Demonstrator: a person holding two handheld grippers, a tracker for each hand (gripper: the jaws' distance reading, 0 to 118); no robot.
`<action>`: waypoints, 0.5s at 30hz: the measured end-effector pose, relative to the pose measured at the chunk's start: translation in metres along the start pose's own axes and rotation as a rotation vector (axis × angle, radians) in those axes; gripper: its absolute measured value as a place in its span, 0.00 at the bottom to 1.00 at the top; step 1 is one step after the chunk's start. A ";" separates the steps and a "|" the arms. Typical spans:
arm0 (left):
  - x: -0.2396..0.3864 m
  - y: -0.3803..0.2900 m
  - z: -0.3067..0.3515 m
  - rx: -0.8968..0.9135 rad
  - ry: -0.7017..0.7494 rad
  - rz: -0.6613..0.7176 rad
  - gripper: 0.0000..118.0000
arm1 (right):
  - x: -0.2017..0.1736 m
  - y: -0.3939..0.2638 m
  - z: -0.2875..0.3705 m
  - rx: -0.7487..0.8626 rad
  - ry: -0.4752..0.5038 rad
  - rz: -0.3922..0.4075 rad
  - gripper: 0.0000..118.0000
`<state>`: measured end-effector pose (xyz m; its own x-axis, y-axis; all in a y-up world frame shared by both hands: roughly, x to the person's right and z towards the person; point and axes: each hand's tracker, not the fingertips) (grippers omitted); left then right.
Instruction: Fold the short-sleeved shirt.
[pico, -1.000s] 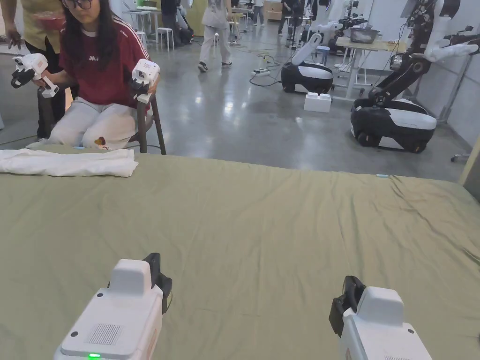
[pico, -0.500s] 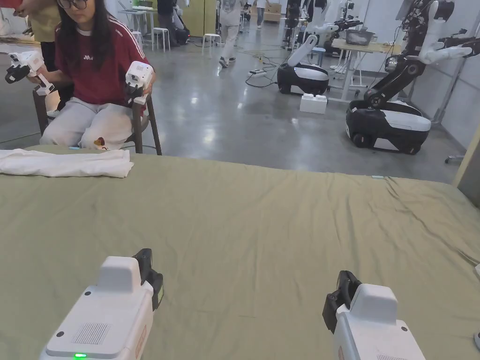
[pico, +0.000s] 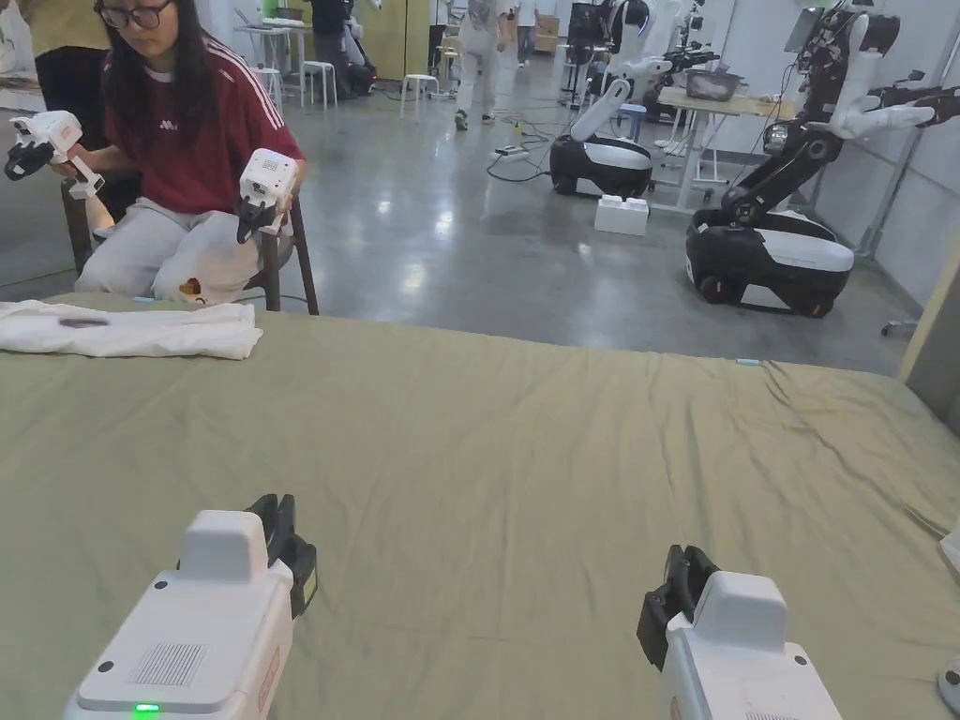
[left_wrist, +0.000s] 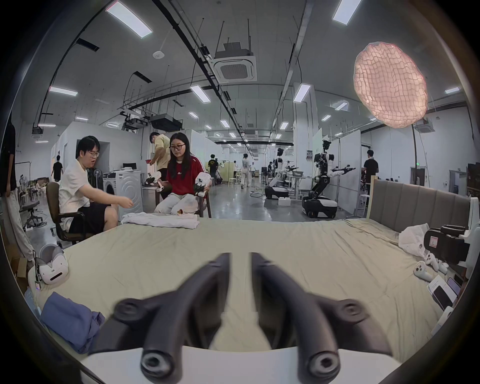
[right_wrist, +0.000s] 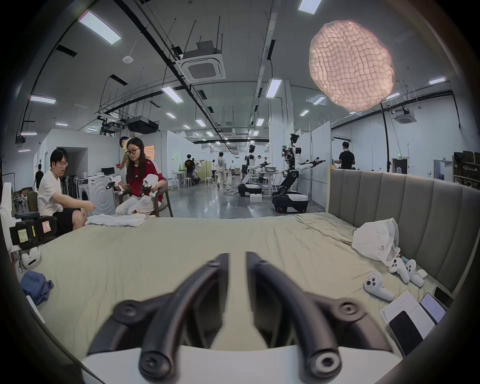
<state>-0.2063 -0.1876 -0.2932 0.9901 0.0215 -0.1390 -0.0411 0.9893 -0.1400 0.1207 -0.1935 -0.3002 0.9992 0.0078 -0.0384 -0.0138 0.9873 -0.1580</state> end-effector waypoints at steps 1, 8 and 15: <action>0.000 0.000 0.000 0.000 0.002 0.000 0.30 | -0.001 -0.002 -0.001 0.002 -0.010 0.004 0.33; 0.001 -0.002 0.000 0.008 0.024 -0.014 0.81 | -0.002 -0.005 -0.001 0.024 -0.040 0.030 0.76; -0.005 -0.003 -0.001 0.009 0.021 0.005 0.86 | 0.000 -0.004 -0.004 0.019 -0.028 0.025 0.85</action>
<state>-0.2111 -0.1905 -0.2930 0.9868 0.0235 -0.1604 -0.0448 0.9904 -0.1304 0.1209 -0.1980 -0.3032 0.9992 0.0366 -0.0141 -0.0382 0.9895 -0.1391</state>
